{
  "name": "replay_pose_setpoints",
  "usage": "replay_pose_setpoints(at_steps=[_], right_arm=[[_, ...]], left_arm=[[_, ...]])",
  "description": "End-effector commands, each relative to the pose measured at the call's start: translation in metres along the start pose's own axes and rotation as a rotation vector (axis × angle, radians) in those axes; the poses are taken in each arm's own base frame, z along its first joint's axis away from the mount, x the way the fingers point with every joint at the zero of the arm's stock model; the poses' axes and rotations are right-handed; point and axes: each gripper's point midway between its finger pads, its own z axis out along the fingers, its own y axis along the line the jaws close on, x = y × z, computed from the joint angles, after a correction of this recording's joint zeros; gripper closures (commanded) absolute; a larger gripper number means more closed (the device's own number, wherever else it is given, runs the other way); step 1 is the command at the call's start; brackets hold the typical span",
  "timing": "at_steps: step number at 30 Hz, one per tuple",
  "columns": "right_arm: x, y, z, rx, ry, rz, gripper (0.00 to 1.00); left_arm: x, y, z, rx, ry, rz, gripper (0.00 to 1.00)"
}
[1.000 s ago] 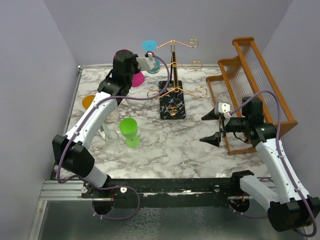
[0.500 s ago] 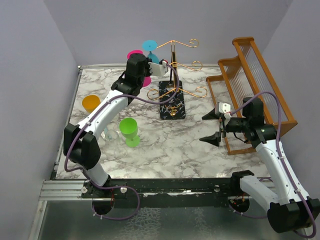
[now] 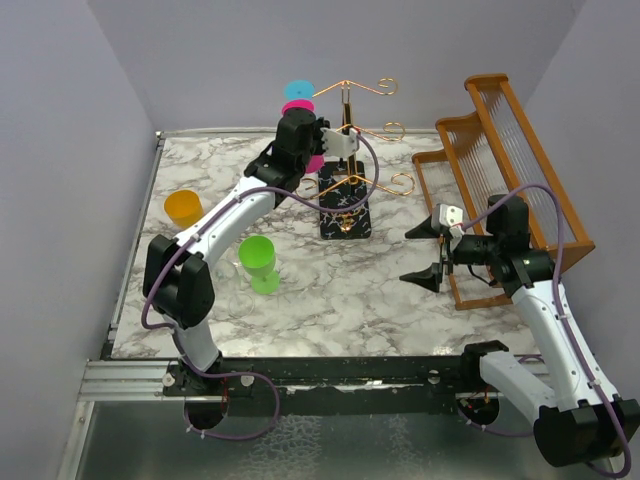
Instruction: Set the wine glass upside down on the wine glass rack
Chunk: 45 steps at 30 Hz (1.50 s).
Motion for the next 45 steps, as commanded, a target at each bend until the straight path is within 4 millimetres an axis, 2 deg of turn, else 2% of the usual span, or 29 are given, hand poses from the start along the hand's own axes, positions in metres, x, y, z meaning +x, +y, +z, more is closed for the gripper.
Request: replay_pose_setpoints(at_steps=[1,19,27,33,36,37,45], right_arm=[[0.000,-0.004,-0.001,0.024,-0.002,-0.015,0.00],[0.002,-0.006,-0.001,0.033,0.002,-0.007,0.00],[0.003,-0.007,-0.001,0.037,0.004,-0.006,0.00],[0.004,-0.008,-0.002,0.043,0.007,-0.005,0.00],[0.003,-0.007,-0.002,0.038,0.004,-0.004,0.00],[0.003,-0.008,-0.002,0.041,0.005,-0.005,0.00],[0.005,-0.010,-0.001,0.047,0.009,0.002,0.01]], left_arm=[[-0.025,0.020,-0.003,-0.052,-0.068,-0.009,1.00],[-0.051,0.012,-0.010,-0.016,-0.145,-0.062,1.00],[-0.060,0.011,-0.020,0.026,-0.187,-0.101,1.00],[-0.062,0.010,-0.029,0.046,-0.196,-0.117,1.00],[-0.059,-0.001,-0.027,0.072,-0.184,-0.111,1.00],[-0.059,0.007,-0.036,0.060,-0.192,-0.116,1.00],[-0.053,0.005,-0.046,0.077,-0.180,-0.125,1.00]])
